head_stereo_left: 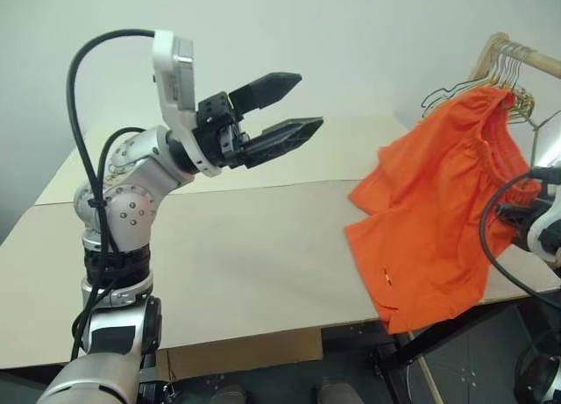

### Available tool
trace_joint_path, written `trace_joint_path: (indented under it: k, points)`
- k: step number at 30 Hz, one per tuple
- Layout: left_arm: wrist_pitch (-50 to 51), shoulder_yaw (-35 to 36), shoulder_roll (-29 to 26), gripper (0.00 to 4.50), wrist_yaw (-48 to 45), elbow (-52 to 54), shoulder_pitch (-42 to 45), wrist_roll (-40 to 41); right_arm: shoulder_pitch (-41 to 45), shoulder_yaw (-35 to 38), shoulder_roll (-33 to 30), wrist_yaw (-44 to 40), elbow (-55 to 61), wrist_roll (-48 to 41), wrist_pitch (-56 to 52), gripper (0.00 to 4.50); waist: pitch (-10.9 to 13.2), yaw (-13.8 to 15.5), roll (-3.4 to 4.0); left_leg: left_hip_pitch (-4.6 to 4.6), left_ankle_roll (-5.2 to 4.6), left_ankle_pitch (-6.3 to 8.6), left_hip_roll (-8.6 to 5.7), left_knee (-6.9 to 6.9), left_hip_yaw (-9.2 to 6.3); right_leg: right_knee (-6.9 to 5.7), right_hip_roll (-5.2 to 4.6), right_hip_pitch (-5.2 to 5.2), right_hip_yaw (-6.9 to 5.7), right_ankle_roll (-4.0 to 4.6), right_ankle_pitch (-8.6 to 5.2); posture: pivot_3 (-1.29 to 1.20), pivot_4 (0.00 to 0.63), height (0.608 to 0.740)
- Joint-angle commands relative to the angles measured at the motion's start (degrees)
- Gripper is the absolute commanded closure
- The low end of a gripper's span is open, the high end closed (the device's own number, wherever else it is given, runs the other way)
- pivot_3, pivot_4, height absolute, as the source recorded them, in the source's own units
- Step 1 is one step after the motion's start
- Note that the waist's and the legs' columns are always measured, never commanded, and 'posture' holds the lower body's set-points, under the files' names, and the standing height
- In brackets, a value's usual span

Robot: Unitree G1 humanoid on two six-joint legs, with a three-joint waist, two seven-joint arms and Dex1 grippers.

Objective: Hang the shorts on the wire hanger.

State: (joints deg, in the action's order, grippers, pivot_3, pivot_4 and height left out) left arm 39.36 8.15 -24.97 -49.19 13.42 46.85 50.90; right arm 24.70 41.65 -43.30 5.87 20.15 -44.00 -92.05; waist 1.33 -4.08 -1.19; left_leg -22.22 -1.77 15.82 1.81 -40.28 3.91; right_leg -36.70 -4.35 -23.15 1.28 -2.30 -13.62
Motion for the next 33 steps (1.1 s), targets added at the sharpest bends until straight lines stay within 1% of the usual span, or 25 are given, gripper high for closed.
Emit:
trace_joint_path:
  k: [1, 7, 14, 17, 20, 25, 29, 33]
  points:
    - [-0.81, 0.07, -0.19, 0.03, -0.62, 0.54, 0.82, 0.69, 1.07, 3.12, -1.78, 5.89, -1.14, -2.85, -0.45, 4.50, 0.00, -0.09, 0.01, 0.01, 0.00, 0.00, 0.00, 0.02, 0.01, 0.00, 0.00, 0.00, 0.02, 0.00, 0.00, -0.13, 0.000, 0.740]
    - [-0.04, 0.47, -1.13, 0.03, -1.19, 0.32, 1.33, 1.64, 2.49, 6.15, -1.35, 14.78, -4.27, -5.80, -0.45, 4.50, 0.00, -0.21, 0.03, 0.06, 0.00, 0.00, 0.00, 0.07, 0.08, 0.00, 0.01, -0.01, 0.11, -0.01, 0.00, -0.14, 0.000, 0.740]
    - [-0.01, 0.33, -2.00, 0.03, -2.07, 0.59, 1.35, 1.88, 7.64, 9.68, 1.05, 23.20, -6.73, -4.85, -0.45, 4.50, 0.01, -0.85, 0.12, 0.18, 0.00, 0.00, -0.01, 0.25, 0.20, 0.03, 0.02, -0.01, 0.33, -0.02, -0.01, -0.14, 0.000, 0.740]
    - [0.01, 0.40, -2.21, 0.03, -2.06, 0.98, 1.08, 2.11, 12.55, 15.26, 4.14, 26.76, -9.13, -4.10, -0.45, 4.50, 0.01, -1.46, 0.16, 0.18, -0.01, 0.00, -0.01, 0.30, 0.22, 0.08, 0.03, -0.02, 0.38, -0.02, -0.01, -0.14, 0.000, 0.740]
    - [0.11, 0.38, -2.33, 0.03, -1.97, 1.27, 0.88, 2.21, 15.48, 18.51, 5.68, 29.98, -10.49, -2.32, -0.45, 4.50, 0.03, -1.61, 0.27, 0.20, -0.01, 0.00, -0.04, 0.36, 0.28, 0.13, 0.02, -0.02, 0.47, -0.04, 0.00, -0.14, 0.000, 0.740]
    - [-0.83, -1.12, -1.29, 0.03, -2.01, 1.29, 0.37, 0.92, 20.19, 24.46, 7.23, 33.38, -11.96, 0.71, -0.45, 4.50, 0.03, -1.73, 0.52, 0.19, -0.01, 0.00, -0.04, 0.45, 0.33, 0.23, 0.02, -0.06, 0.51, -0.06, 0.00, -0.15, 0.000, 0.740]
    - [-1.16, -1.75, -0.95, 0.03, -2.30, 1.23, 0.36, 0.64, 21.18, 26.80, 7.65, 34.62, -12.42, 1.94, -0.45, 4.50, 0.03, -1.91, 0.59, 0.19, -0.01, 0.00, -0.02, 0.49, 0.35, 0.35, 0.04, -0.05, 0.53, -0.08, 0.02, -0.17, 0.000, 0.740]
    - [-1.57, -2.29, -0.70, 0.03, -2.55, 0.90, 0.48, 0.45, 23.07, 29.56, 7.49, 35.93, -13.15, 3.75, -0.45, 4.50, 0.04, -2.55, 0.85, 0.16, -0.09, 0.04, -0.03, 0.49, 0.43, 0.49, 0.03, -0.04, 0.62, -0.15, 0.07, -0.17, 0.000, 0.740]
